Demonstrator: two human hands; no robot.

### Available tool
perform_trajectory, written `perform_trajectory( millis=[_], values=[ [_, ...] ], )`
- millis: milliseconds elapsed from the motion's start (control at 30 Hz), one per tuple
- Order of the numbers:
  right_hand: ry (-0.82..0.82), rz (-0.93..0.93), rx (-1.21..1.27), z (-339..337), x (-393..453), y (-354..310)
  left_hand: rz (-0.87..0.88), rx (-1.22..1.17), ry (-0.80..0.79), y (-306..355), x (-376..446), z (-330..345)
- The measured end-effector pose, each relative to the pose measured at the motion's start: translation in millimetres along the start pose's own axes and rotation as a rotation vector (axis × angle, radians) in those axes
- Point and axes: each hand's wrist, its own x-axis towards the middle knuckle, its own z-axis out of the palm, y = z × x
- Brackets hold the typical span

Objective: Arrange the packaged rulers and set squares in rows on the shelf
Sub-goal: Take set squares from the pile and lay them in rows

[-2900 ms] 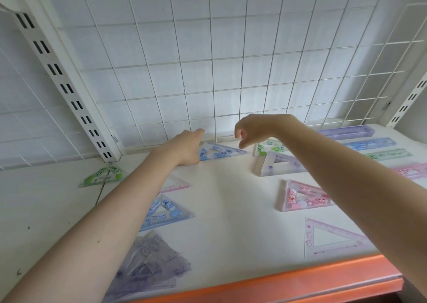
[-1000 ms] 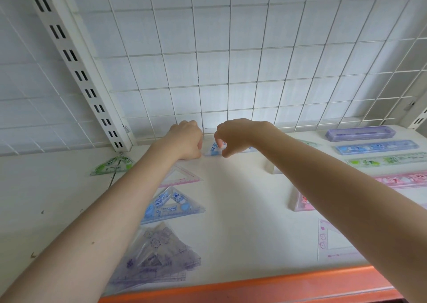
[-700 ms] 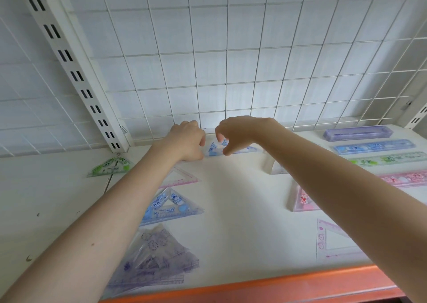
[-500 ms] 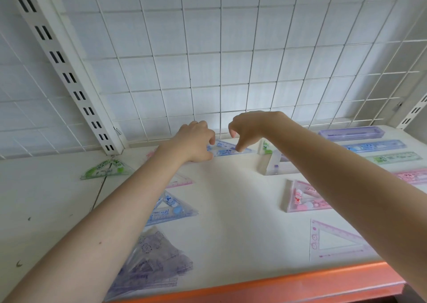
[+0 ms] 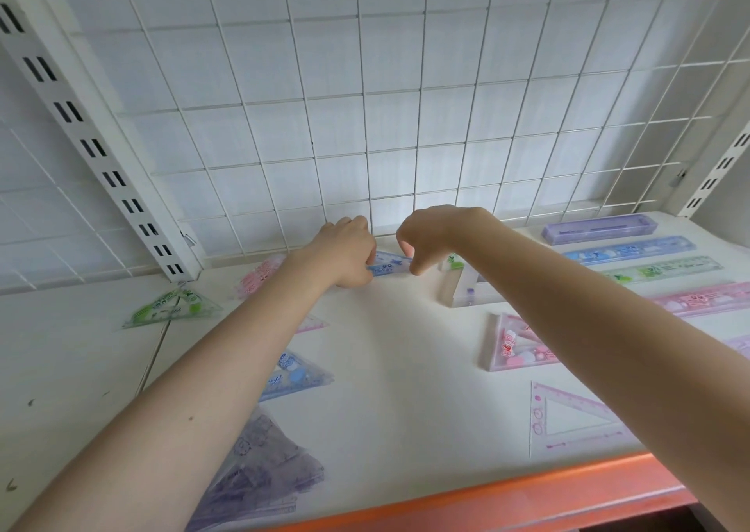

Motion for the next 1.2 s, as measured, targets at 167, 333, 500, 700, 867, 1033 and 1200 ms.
perform_trajectory(
  millis=[167,333,500,700,867,1033,1200],
  values=[
    [-0.001,0.008,0.045,-2,-6,6,0.000,0.008,0.008,-1,1,0],
    [0.021,0.037,0.105,-5,-21,25,0.002,0.028,-0.021,-3,5,0],
    [0.020,0.063,0.132,1,-27,38,0.017,0.038,-0.057,-3,10,-1],
    [0.040,0.079,0.159,1,-32,53,0.025,0.051,-0.059,-5,14,0],
    [0.048,0.108,0.168,-1,-38,64,0.038,0.067,-0.081,-9,20,3],
    [0.035,0.102,0.178,2,-40,67,0.045,0.082,-0.138,-13,24,4],
    [0.024,0.094,0.192,7,-41,68,0.054,0.112,-0.151,-12,26,5]
  ],
)
